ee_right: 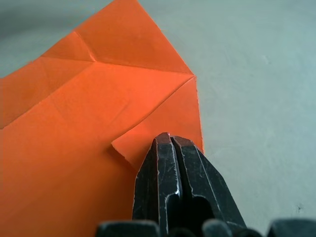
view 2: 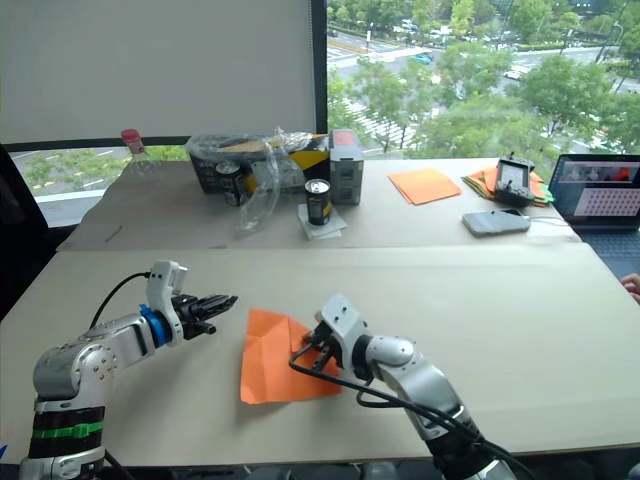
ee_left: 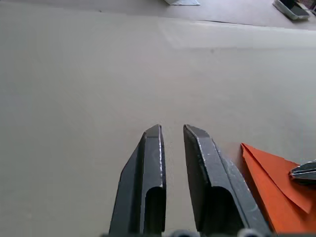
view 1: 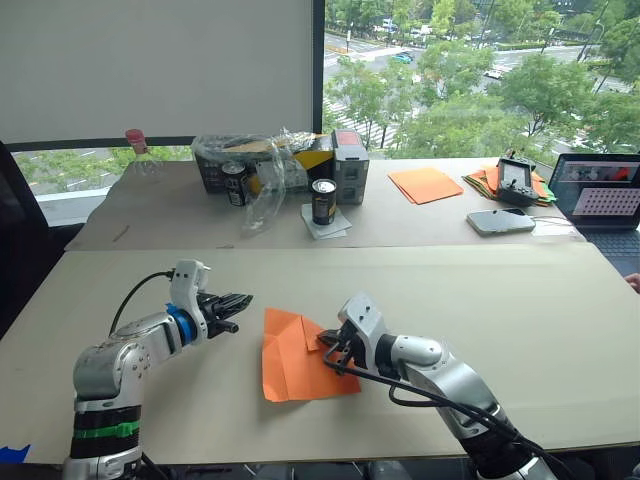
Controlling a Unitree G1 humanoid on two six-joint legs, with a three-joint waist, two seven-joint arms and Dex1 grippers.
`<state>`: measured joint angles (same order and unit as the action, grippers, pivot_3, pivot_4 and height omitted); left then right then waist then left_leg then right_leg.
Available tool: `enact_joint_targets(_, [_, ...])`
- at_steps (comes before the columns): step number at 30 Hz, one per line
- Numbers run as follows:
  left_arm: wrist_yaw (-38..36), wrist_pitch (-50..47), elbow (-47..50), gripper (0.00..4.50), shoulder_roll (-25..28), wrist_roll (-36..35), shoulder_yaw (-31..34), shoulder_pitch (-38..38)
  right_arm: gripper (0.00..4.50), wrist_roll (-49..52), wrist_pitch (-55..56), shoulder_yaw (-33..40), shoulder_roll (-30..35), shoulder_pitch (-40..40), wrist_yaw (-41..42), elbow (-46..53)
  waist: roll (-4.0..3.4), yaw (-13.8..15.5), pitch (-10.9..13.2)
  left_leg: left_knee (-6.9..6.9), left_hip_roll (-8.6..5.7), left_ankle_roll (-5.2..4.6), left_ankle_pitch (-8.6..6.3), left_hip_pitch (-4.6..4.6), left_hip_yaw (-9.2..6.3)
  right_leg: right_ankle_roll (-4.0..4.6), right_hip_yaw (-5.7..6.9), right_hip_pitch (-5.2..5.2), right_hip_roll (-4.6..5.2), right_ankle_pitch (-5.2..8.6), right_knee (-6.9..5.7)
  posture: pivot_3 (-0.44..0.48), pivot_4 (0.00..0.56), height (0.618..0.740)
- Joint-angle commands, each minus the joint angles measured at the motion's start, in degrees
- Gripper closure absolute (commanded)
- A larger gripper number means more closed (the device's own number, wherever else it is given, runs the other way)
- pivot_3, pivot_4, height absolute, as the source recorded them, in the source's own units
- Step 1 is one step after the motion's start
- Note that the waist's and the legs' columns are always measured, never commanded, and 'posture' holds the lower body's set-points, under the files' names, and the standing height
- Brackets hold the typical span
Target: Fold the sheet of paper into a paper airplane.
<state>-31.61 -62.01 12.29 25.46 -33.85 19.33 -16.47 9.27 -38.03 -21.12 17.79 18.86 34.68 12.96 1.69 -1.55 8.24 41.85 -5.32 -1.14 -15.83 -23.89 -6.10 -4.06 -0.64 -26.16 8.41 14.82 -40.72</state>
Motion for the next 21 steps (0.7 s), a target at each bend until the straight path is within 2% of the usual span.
enact_joint_targets(1, [4.3, -5.2, 7.6, 2.37, -2.3, -5.8, 4.4, 0.9, 4.50, 0.2, 0.3, -1.8, -0.7, 0.7, 1.6, -1.4, 0.00, 0.2, 0.0, 0.00, 0.00, 0.00, 0.00, 0.00, 0.00, 0.00, 0.00, 0.00, 0.00, 0.00, 0.00, 0.000, 0.150, 0.670])
enact_joint_targets(4, [7.4, -7.4, 10.9, 1.34, -4.7, -7.2, 3.3, 2.5, 4.50, 0.0, 0.7, -2.2, -1.0, 1.4, 2.4, -2.3, 0.00, 0.7, 0.0, 0.01, 0.00, 0.03, 0.02, 0.00, 0.00, 0.01, -0.01, 0.03, 0.01, -0.01, 0.00, 0.000, 0.150, 0.670])
enact_joint_targets(9, [12.0, -9.4, 13.0, 1.34, -9.0, -9.4, 2.9, 3.2, 4.50, -0.5, 1.1, -2.6, -1.2, 2.0, 3.0, -3.1, 0.01, 0.8, 0.0, 0.01, -0.01, 0.04, 0.02, 0.00, 0.02, 0.03, -0.02, 0.03, 0.01, -0.02, 0.00, 0.000, 0.150, 0.670])
enact_joint_targets(13, [13.7, -9.8, 12.3, 1.34, -9.4, -9.8, 2.0, 3.4, 4.50, -0.6, 1.3, -2.5, -0.9, 2.1, 3.1, -3.2, 0.01, 0.7, 0.0, 0.00, -0.01, 0.05, 0.02, 0.00, 0.02, 0.03, -0.02, 0.02, 0.01, -0.01, 0.00, 0.000, 0.150, 0.670])
enact_joint_targets(16, [14.1, -9.3, 11.1, 2.15, -9.7, -10.1, 1.3, 2.9, 4.50, -0.7, 1.3, -2.4, -0.8, 2.0, 2.9, -3.0, 0.01, 0.7, 0.0, 0.00, -0.01, 0.05, 0.02, 0.00, 0.02, 0.03, -0.02, 0.03, 0.01, -0.01, 0.00, 0.000, 0.150, 0.670])
enact_joint_targets(21, [12.3, -7.9, 7.1, 3.75, -8.3, -9.5, -1.6, 0.1, 4.50, -1.3, 1.5, -2.0, -0.8, 2.1, 1.9, -3.0, 0.02, 0.8, 0.0, 0.01, -0.02, 0.06, 0.02, 0.00, 0.03, 0.03, -0.02, 0.04, 0.01, -0.01, 0.00, 0.000, 0.150, 0.670])
